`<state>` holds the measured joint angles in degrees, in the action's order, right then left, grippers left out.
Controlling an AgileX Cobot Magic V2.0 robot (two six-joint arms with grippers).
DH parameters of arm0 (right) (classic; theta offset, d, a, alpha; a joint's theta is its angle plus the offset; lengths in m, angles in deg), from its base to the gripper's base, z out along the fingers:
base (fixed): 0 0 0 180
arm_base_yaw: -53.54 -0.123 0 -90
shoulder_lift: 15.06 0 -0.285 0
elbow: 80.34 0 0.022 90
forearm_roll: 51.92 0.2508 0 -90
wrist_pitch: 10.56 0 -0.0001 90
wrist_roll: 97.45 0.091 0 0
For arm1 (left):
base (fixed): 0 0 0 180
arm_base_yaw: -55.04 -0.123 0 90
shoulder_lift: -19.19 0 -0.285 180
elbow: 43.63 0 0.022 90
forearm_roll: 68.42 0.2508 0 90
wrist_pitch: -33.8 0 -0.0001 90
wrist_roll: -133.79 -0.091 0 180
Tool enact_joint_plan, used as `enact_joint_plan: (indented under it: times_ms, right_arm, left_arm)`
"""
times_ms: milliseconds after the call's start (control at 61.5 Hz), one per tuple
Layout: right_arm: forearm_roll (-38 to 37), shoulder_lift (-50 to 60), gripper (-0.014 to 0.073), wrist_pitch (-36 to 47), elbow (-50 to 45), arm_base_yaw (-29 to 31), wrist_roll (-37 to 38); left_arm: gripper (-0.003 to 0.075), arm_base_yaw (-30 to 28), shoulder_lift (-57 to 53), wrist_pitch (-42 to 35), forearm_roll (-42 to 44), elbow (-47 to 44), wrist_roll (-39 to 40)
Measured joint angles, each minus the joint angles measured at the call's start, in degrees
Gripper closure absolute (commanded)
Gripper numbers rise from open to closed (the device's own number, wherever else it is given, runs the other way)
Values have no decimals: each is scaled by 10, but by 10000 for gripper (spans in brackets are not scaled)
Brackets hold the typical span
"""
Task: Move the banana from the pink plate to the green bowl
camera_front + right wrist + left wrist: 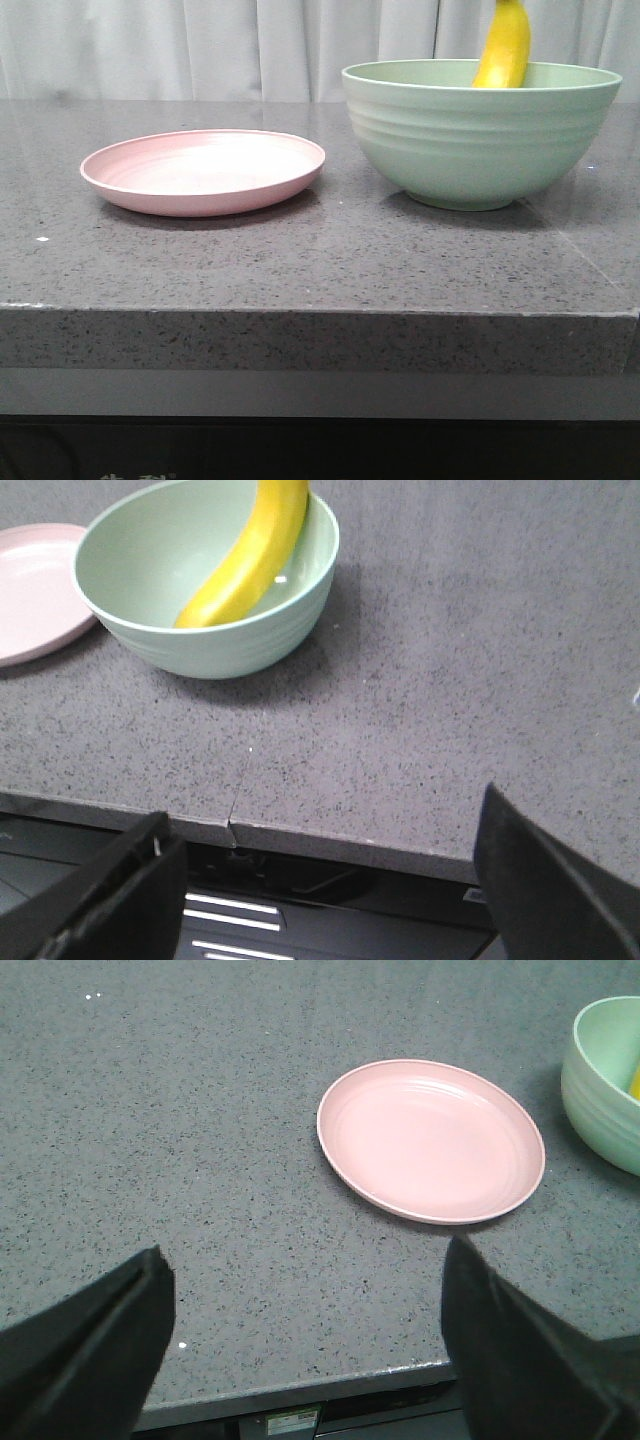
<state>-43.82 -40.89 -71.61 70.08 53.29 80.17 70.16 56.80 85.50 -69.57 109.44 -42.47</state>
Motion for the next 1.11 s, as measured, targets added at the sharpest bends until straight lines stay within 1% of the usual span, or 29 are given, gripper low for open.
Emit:
enact_joint_plan:
  times_ms: [81, 146, 244, 325, 455, 569, 634, 1106]
  right_arm:
    - [0, 9, -3, -1, 0, 0, 0]
    - [0, 10, 32, -3, 0, 0, 1]
    - [0, 11, 162, -4, 0, 0, 1]
    - [0, 11, 307, -4, 0, 0, 1]
    - [0, 11, 506, -4, 0, 0, 1]
    - [0, 11, 622, -4, 0, 0, 1]
    - [0, 11, 666, -4, 0, 0, 1]
    - [0, 11, 662, -13, 0, 0, 1]
  left_arm:
    - [195, 0, 0, -5, 0, 0, 0]
    - [230, 0, 0, -6, 0, 0, 0]
    - [330, 0, 0, -6, 1, 0, 0]
    - [425, 0, 0, -6, 1, 0, 0]
    - [582, 0, 0, -6, 1, 0, 0]
    - [686, 0, 0, -6, 1, 0, 0]
    - [737, 0, 0, -7, 1, -1, 0]
    - [739, 0, 0, -6, 0, -3, 0]
